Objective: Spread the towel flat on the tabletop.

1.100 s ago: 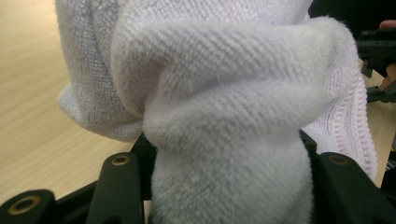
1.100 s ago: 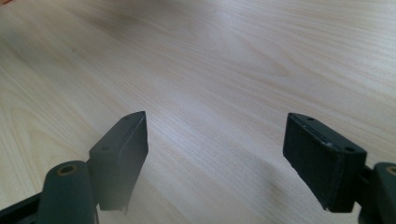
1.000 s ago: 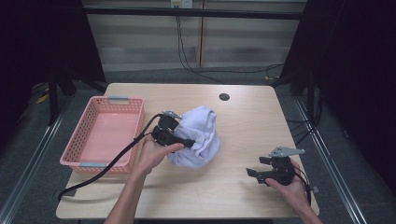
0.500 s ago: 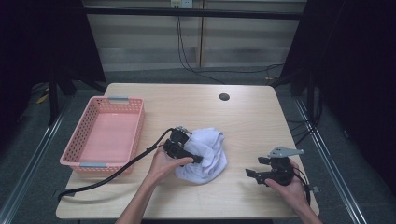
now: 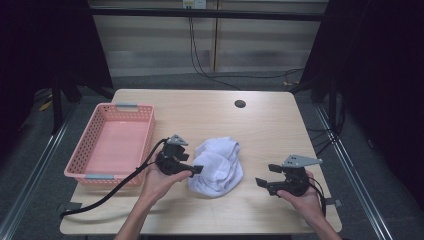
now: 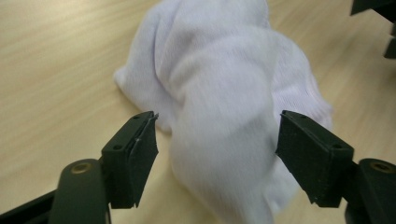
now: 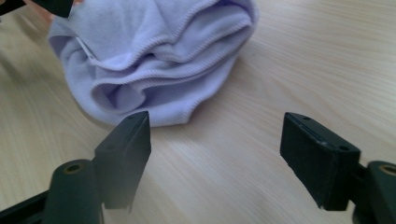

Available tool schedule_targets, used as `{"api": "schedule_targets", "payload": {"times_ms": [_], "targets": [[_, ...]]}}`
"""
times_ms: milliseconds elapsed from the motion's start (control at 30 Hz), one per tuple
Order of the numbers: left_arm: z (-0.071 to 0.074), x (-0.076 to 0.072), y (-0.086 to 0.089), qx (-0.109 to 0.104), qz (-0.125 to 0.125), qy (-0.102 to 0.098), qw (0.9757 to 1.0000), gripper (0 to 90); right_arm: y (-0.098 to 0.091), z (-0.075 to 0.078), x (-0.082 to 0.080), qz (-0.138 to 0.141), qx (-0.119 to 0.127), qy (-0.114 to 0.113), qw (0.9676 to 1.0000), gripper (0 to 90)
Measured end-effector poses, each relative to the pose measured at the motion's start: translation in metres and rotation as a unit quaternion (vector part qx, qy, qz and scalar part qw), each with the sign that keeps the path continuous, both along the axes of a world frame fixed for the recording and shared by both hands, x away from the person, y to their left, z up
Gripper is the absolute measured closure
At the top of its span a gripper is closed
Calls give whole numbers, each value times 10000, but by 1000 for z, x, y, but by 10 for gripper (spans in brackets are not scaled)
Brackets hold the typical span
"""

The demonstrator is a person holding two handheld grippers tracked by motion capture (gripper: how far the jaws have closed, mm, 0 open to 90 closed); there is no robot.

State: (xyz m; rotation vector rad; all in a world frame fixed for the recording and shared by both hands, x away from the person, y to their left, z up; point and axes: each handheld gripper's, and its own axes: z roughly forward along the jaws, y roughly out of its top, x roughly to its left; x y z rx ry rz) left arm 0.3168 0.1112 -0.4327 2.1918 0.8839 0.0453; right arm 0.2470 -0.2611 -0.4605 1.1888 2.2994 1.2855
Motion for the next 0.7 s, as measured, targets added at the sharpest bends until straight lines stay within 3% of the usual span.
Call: {"api": "schedule_targets", "payload": {"times_ms": [33, 100, 167, 233, 267, 300, 333, 367, 400, 433, 467, 500, 533, 600, 633, 667, 700], "targets": [[0, -5, 5, 24, 30, -10, 10000, 340, 3, 1, 1, 36, 8, 27, 10000, 292], [0, -16, 18, -128, 65, 80, 9999, 409, 9, 3, 6, 138, 59, 88, 9998, 307], [1, -29, 26, -36, 159, -157, 9997, 458, 17, 6, 10, 203, 56, 69, 9998, 360], [0, -36, 30, -124, 98, -101, 9998, 520, 21, 8, 13, 235, 81, 63, 9997, 370], [-2, -49, 33, -161, -114, -336, 9992, 522, 31, 12, 18, 373, 94, 97, 9992, 458], [-2, -49, 33, -161, -114, -336, 9992, 528, 31, 12, 18, 373, 94, 97, 9992, 458], [-6, -53, 32, -274, -135, -340, 9990, 538, 43, 12, 22, 556, 61, 143, 9983, 521], [-6, -53, 32, -274, -135, -340, 9990, 539, 50, 10, 25, 652, 35, 162, 9977, 544], [-11, -48, 27, -438, -86, -362, 9983, 541, 56, 7, 27, 689, -34, 158, 9975, 576], [-13, -45, 22, -335, 25, -489, 9982, 540, 63, 3, 31, 690, -143, 160, 9974, 614], [-13, -45, 22, -335, 25, -489, 9982, 517, 63, 3, 31, 690, -143, 160, 9974, 614], [-11, -37, 10, -340, -89, -590, 9976, 506, 74, -6, 38, 692, -391, 167, 9967, 622], [-10, -32, 4, -292, -125, -746, 9967, 506, 76, -8, 39, 698, -411, 173, 9966, 623], [-9, -26, -1, -290, -118, -781, 9965, 507, 78, -12, 42, 718, -386, 213, 9964, 614], [-10, -19, -6, -437, -186, -705, 9964, 507, 78, -15, 43, 709, -356, 241, 9966, 576], [-13, -14, -13, -468, -348, -834, 9948, 548, 77, -19, 45, 599, -269, 297, 9974, 457], [-13, -14, -13, -468, -348, -834, 9948, 570, 77, -19, 45, 599, -269, 297, 9974, 457]]}}
